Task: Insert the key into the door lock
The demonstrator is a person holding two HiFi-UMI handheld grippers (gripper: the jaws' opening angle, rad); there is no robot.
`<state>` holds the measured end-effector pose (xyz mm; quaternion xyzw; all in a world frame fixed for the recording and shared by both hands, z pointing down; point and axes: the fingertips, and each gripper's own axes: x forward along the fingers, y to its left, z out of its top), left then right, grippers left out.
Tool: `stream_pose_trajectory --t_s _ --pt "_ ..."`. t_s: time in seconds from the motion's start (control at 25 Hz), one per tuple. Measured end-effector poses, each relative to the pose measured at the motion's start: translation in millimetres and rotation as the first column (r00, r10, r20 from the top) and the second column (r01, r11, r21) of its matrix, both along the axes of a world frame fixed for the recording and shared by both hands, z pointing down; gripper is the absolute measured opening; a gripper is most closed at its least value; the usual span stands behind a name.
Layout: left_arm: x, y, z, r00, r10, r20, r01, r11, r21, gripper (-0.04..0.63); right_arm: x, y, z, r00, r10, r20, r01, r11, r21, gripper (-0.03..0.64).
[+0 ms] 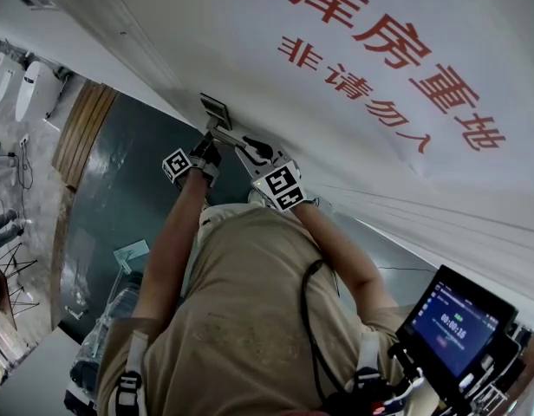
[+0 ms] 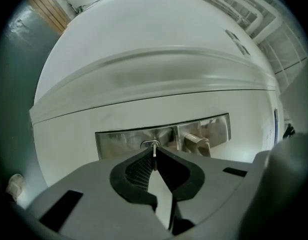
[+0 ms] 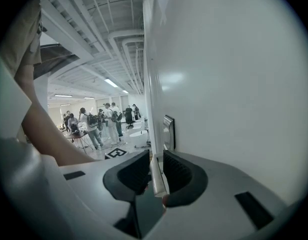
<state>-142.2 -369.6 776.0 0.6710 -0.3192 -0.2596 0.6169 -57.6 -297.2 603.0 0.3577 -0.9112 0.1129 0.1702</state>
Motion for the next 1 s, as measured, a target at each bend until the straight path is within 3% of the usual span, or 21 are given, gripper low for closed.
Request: stream_pose_trajectory --t_s 0.16,0.4,0.64,0.84,1.0 --pt "3.9 -2.2 -6.1 0.999 -0.01 -0.046 0.011 1.0 0.002 0.034 0.8 -0.2 -0.8 1.0 0.003 0.002 -0.003 1.0 0.003 0.087" --pt "5.5 -3.7 -7.1 1.0 0.024 -0.001 -0.024 1.0 0.02 0.034 4.5 -0.5 2.2 1.0 0.013 -0.003 -0.013 1.0 0.002 0.087" --pt "5.4 -4.3 -4.9 1.0 0.016 -0.027 -0.016 1.0 -0.001 0.034 5.4 -4.7 1.6 1.0 0.018 -0.003 -0.018 1.0 0.005 0.087" --pt "5.0 -4.3 -5.3 0.989 -0.055 -0.136 0.052 0.998 -0.02 0.034 0.4 -6.1 -1.0 1.0 0.006 -0.011 -0.006 1.0 0.004 0.087" --pt "1.9 -5.6 -6.6 0.988 -0.059 -0.144 0.06 0.998 -0.003 0.034 -3.8 -8.0 -1.5 1.0 -0.009 -0.018 0.009 1.0 0.008 0.087"
